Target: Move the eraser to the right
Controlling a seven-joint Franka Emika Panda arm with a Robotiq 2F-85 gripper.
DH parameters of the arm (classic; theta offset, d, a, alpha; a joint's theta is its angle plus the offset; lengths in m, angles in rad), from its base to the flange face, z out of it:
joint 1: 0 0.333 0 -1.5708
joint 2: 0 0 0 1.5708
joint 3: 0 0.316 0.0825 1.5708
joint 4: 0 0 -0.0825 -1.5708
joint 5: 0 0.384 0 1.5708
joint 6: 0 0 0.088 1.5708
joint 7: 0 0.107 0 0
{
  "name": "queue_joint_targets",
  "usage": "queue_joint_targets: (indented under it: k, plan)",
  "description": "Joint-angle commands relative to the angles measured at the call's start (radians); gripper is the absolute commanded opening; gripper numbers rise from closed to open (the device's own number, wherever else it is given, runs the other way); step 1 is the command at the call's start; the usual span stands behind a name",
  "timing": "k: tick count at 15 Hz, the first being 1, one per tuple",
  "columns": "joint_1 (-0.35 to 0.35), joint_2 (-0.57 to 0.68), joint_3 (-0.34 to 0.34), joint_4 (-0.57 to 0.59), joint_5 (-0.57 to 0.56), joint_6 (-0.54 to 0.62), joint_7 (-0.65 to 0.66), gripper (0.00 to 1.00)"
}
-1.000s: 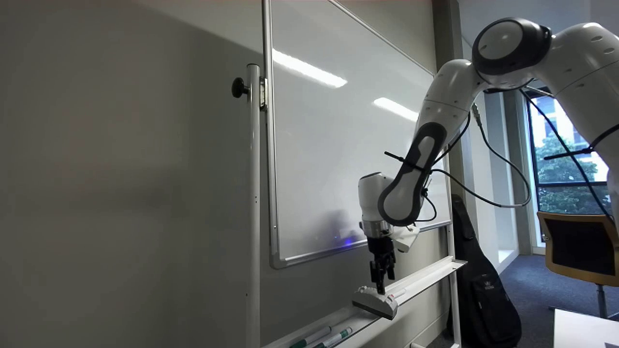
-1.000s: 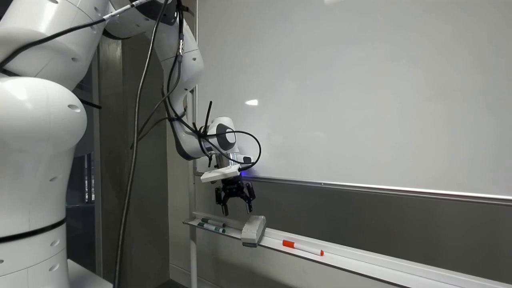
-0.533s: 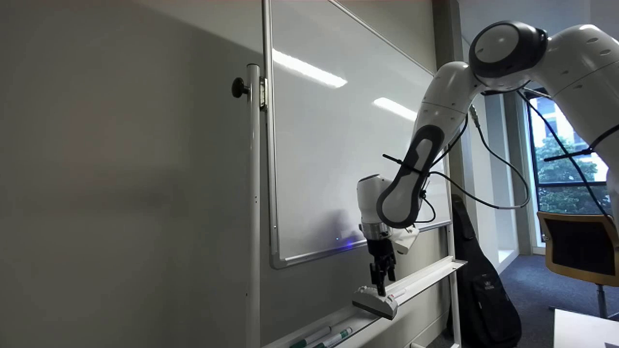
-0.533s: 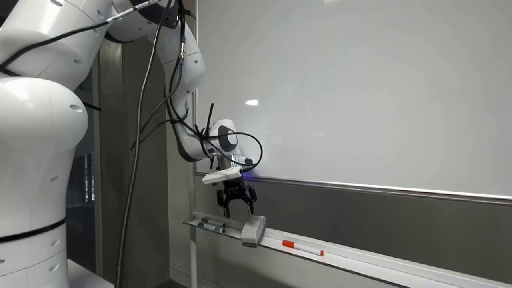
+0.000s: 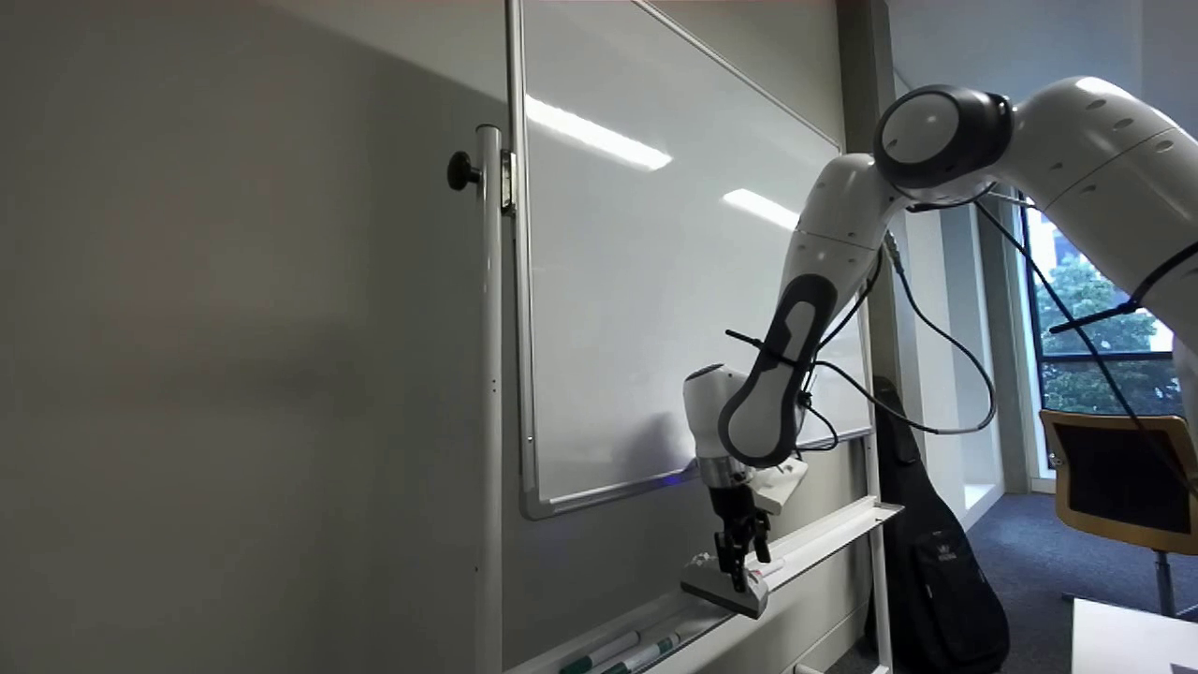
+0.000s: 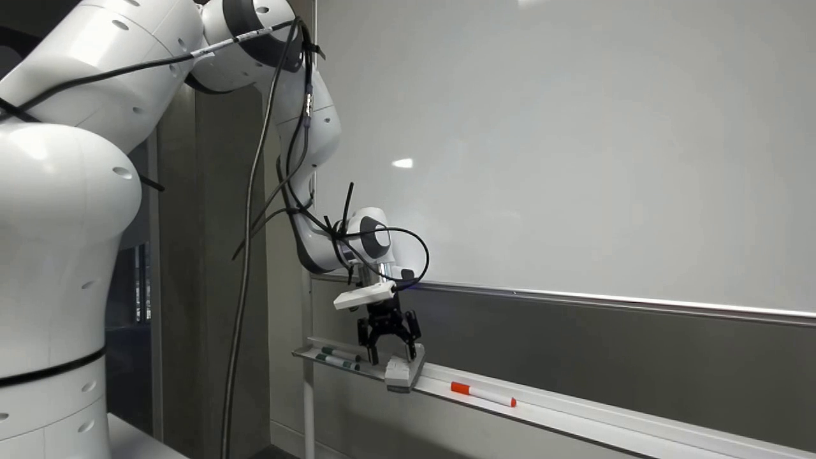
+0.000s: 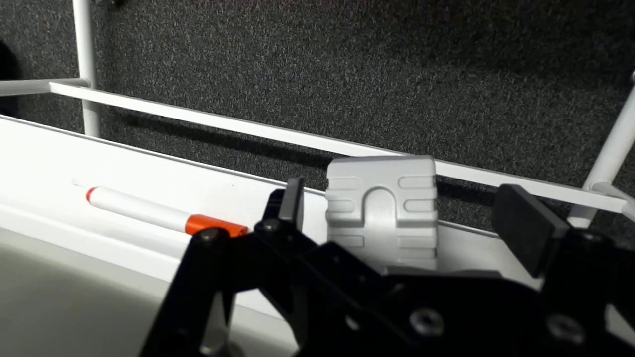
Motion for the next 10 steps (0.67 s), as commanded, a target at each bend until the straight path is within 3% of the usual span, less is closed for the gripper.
queue_joint_targets:
  k: [1, 6, 10]
  plan:
    - [0.004, 0.016, 0.011, 0.03, 0.013, 0.005, -0.033, 1.0]
    - [-0.021, -0.014, 0.045, 0.001, 0.08, 0.051, -0.073, 1.0]
    - [0.035, -0.047, -0.024, -0.054, 0.001, 0.146, -0.001, 1.0]
